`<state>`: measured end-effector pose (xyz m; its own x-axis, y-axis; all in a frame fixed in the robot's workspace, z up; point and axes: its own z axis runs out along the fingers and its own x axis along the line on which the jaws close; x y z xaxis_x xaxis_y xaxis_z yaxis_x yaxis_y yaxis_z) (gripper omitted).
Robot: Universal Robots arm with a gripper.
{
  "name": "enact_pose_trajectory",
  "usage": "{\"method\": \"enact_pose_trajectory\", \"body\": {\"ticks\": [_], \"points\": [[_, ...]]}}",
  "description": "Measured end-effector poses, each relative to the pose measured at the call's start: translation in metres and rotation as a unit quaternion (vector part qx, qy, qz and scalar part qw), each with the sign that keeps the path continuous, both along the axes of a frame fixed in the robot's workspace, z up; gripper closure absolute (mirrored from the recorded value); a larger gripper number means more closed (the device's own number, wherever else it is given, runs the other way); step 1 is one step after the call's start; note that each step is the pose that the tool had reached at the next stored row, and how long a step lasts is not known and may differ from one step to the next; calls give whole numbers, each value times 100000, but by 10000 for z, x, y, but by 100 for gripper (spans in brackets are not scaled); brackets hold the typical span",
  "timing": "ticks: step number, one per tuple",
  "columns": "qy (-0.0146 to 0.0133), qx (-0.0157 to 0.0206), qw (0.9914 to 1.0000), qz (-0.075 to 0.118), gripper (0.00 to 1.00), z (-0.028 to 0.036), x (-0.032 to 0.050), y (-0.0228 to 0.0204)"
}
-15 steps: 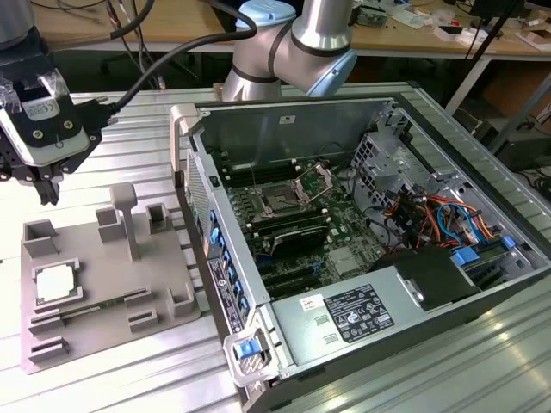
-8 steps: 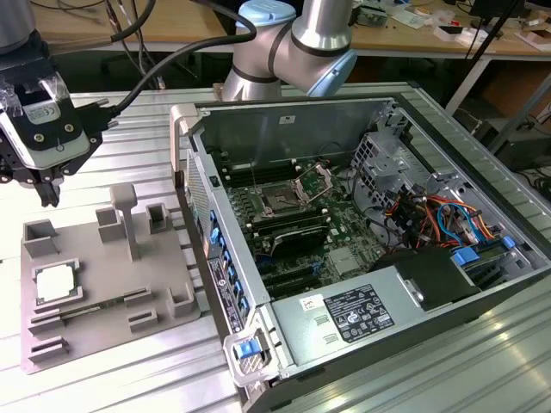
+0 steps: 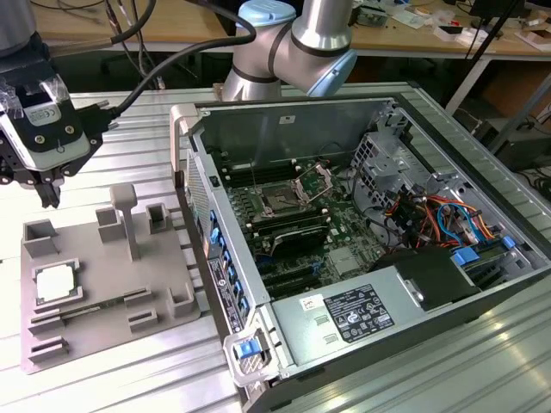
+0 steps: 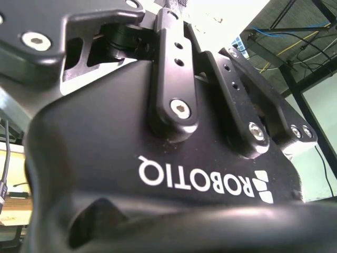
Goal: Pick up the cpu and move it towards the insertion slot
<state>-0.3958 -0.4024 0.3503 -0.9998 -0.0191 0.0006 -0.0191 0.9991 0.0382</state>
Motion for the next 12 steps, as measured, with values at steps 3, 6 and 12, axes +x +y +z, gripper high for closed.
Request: {"method": "enact_pose_trajectory", "body": {"ticks": [3, 6, 12], "points": [[-2, 0, 100000, 0, 89, -5, 0, 0], [-3, 2, 100000, -2, 89, -30, 0, -1], [-3, -1, 100000, -1, 89, -47, 0, -2]]}}
